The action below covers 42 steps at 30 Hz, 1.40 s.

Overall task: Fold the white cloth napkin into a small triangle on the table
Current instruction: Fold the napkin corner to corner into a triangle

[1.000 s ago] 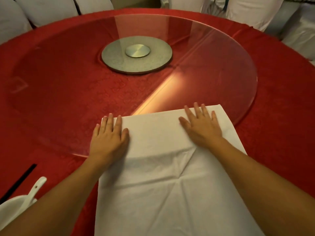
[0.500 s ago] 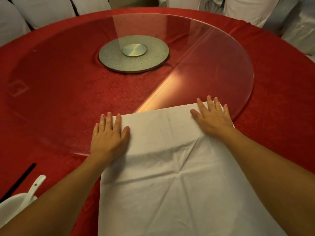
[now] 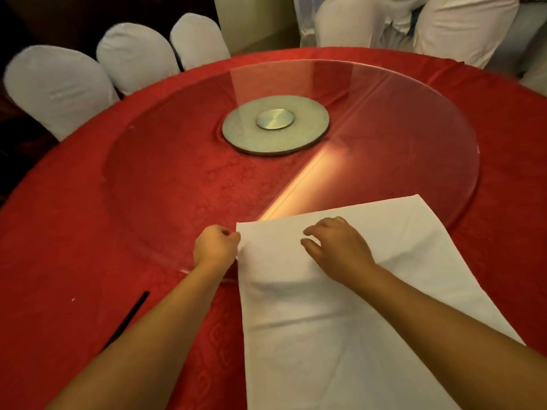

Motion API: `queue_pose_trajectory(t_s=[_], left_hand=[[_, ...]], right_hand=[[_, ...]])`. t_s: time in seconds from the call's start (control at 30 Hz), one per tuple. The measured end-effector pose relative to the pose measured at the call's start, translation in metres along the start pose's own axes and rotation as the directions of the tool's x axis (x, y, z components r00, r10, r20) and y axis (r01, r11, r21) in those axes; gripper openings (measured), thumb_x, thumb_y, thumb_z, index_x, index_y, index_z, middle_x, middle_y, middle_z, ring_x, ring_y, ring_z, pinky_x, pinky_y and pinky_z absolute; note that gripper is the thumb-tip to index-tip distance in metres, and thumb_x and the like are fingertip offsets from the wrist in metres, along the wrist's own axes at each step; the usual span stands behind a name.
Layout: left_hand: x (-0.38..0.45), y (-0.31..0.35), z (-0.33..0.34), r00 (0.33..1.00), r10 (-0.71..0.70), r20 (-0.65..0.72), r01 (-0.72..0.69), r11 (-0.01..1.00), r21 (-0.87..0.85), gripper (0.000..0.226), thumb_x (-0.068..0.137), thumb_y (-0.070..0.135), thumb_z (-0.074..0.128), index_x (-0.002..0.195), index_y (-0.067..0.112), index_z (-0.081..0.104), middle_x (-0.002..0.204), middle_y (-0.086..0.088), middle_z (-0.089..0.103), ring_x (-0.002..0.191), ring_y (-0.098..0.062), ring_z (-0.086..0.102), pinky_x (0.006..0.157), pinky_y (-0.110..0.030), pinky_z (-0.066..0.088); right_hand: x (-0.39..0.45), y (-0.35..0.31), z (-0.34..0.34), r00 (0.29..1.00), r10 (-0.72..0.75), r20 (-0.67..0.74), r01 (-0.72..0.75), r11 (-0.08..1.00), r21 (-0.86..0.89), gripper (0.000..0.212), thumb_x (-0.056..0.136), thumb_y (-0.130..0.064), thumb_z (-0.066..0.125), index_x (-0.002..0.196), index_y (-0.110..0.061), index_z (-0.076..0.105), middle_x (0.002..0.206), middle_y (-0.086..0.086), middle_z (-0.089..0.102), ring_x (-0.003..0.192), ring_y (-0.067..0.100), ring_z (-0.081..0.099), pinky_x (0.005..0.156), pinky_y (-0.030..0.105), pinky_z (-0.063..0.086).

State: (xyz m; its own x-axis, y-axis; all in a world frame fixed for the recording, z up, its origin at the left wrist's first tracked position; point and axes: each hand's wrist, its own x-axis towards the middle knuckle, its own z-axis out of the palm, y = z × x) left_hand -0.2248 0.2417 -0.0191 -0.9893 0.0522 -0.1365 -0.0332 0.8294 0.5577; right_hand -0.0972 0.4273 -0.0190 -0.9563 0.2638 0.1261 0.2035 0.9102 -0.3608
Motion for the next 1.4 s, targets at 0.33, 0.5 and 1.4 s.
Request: queue_pose_trajectory(t_s=[0.33, 0.5, 1.4], left_hand=[[0.015, -0.01, -0.006, 0.941, -0.101, 0.322, 0.156, 0.976, -0.152, 0.021, 0.069, 0.024, 0.071, 0.07, 0.003, 0.069, 0.06, -0.01, 0.064, 0.057, -0.031, 0.065, 0.063, -0.046, 0.058], [0.022, -0.011, -0.003, 0.915, -0.063, 0.398, 0.128, 0.982, -0.14, 0.023, 0.072, 0.026, 0.065, 0.078, 0.004, 0.068, 0.072, -0.013, 0.066, 0.069, -0.032, 0.067, 0.052, -0.028, 0.043], [-0.11, 0.027, 0.01, 0.78, 0.626, -0.009, -0.626, 0.78, -0.01, 0.008, 0.089, 0.021, 0.056, 0.09, 0.014, 0.061, 0.091, -0.003, 0.061, 0.08, -0.022, 0.054, 0.059, -0.038, 0.049]], right_hand=[[0.08, -0.095, 0.036, 0.93, 0.303, 0.207, -0.349, 0.904, 0.246, 0.026, 0.086, -0.03, 0.061, 0.081, -0.006, 0.069, 0.082, 0.012, 0.07, 0.079, 0.029, 0.064, 0.068, 0.035, 0.053], [0.098, -0.117, 0.057, 0.845, 0.451, 0.286, -0.506, 0.848, 0.156, 0.036, 0.078, -0.049, 0.066, 0.071, -0.015, 0.058, 0.077, 0.006, 0.062, 0.079, 0.028, 0.063, 0.061, 0.029, 0.041], [-0.027, -0.049, -0.019, 0.727, 0.683, 0.078, -0.593, 0.566, 0.573, 0.032, 0.082, -0.027, 0.053, 0.083, 0.002, 0.068, 0.082, 0.019, 0.07, 0.075, 0.033, 0.068, 0.074, 0.045, 0.057]])
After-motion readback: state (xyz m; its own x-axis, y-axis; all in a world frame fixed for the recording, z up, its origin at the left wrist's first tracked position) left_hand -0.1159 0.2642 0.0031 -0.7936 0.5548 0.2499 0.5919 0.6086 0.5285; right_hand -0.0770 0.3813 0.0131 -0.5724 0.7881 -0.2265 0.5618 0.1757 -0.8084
